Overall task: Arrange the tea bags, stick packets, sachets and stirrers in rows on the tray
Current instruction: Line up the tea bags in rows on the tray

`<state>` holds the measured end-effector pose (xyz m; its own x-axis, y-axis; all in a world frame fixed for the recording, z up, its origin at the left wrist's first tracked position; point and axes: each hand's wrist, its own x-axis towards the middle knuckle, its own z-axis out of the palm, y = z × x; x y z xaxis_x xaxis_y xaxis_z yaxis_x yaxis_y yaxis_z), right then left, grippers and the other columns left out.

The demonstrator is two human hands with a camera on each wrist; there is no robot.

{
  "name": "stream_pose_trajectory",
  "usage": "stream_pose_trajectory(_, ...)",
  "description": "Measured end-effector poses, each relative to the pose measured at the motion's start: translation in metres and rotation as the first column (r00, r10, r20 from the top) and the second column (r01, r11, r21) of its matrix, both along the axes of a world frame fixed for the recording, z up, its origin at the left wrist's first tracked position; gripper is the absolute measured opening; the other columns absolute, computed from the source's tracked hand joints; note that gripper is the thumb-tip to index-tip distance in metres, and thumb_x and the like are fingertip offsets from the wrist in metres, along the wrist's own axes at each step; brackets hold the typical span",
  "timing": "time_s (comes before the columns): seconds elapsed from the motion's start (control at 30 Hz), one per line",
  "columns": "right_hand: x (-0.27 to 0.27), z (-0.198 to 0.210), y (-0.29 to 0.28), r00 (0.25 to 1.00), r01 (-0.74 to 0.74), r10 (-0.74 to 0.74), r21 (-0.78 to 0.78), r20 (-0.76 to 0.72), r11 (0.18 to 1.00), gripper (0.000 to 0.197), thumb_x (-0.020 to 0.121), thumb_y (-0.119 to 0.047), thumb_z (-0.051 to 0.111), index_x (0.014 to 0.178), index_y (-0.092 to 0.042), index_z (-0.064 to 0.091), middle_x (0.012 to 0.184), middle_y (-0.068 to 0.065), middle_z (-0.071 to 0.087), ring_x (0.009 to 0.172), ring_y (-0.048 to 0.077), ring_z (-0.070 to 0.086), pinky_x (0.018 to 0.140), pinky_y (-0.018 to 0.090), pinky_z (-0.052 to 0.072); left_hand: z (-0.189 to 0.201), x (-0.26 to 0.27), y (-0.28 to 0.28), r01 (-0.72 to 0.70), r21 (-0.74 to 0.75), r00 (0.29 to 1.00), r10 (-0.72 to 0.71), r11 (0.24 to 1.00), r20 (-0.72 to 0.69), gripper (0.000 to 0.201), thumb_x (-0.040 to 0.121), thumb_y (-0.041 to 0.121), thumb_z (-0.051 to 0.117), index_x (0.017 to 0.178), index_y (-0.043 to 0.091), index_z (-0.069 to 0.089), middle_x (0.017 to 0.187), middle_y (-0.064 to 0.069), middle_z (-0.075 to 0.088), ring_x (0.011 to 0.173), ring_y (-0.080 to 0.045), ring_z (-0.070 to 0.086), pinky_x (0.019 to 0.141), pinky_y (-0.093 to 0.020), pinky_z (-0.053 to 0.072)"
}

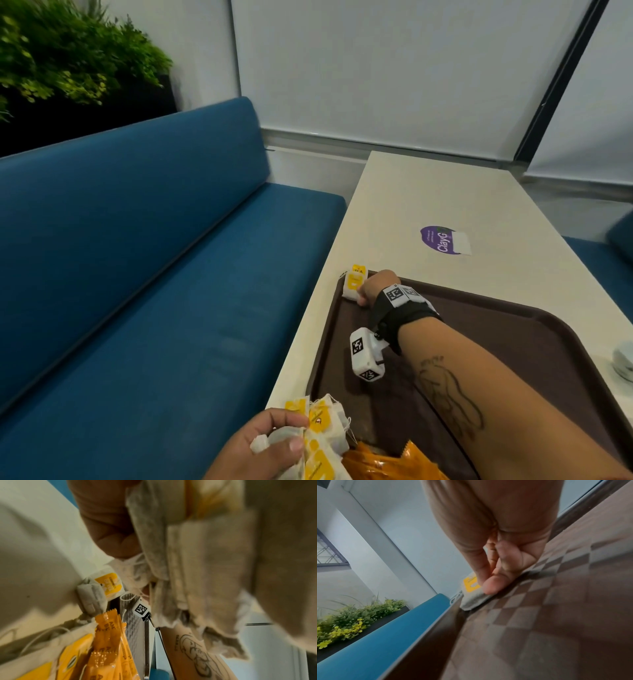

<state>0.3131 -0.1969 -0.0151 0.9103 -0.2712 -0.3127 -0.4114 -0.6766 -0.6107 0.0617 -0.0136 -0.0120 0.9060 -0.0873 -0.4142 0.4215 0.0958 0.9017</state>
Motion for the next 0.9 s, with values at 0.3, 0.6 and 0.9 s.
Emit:
stream_pose_trajectory(0.3, -0.038, 0.034, -0.009, 0.987, -0.153, 0.135, 0.247, 0.086, 0.957, 0.027, 0.093, -0.017, 0.054, 0.117, -0.004, 0.059, 0.087, 0.009, 0.063, 0.076, 0.019, 0.063, 0.071, 0.028, 0.05, 0.008, -0.011, -0.008, 0.052, -0.188, 0.997, -0.061, 0.981, -0.042, 0.053, 0.029, 0.025, 0.084, 0.077, 0.008, 0.071, 0.074, -0.006, 0.071, 0.062, -0.016, 0.067, 0.052, -0.022, 0.052)
stream_pose_trajectory(0.6, -0.179, 0.093, -0.046, 0.836, -0.511, 0.549, 0.351, -0.011, 0.785, 0.008, 0.086, -0.02, 0.067, 0.084, -0.016, 0.06, 0.068, -0.005, 0.061, 0.059, 0.005, 0.055, 0.051, 0.018, 0.039, 0.021, -0.022, -0.036, 0.106, -0.313, 0.994, -0.101, 0.944, 0.032, 0.032, 0.059, 0.011, 0.07, 0.09, 0.004, 0.065, 0.074, -0.011, 0.068, 0.061, -0.019, 0.065, 0.051, -0.025, 0.053)
stream_pose_trajectory(0.9, -0.259, 0.102, -0.068, 0.849, -0.527, 0.525, 0.156, 0.062, 0.835, 0.015, 0.077, -0.027, 0.076, 0.074, -0.022, 0.062, 0.069, -0.007, 0.062, 0.063, 0.003, 0.056, 0.06, 0.015, 0.044, 0.021, -0.042, -0.075, 0.167, -0.319, 0.986, -0.147, 0.933, 0.084, 0.03, 0.061, 0.012, 0.067, 0.09, 0.006, 0.065, 0.076, -0.012, 0.068, 0.063, -0.019, 0.064, 0.053, -0.027, 0.054)
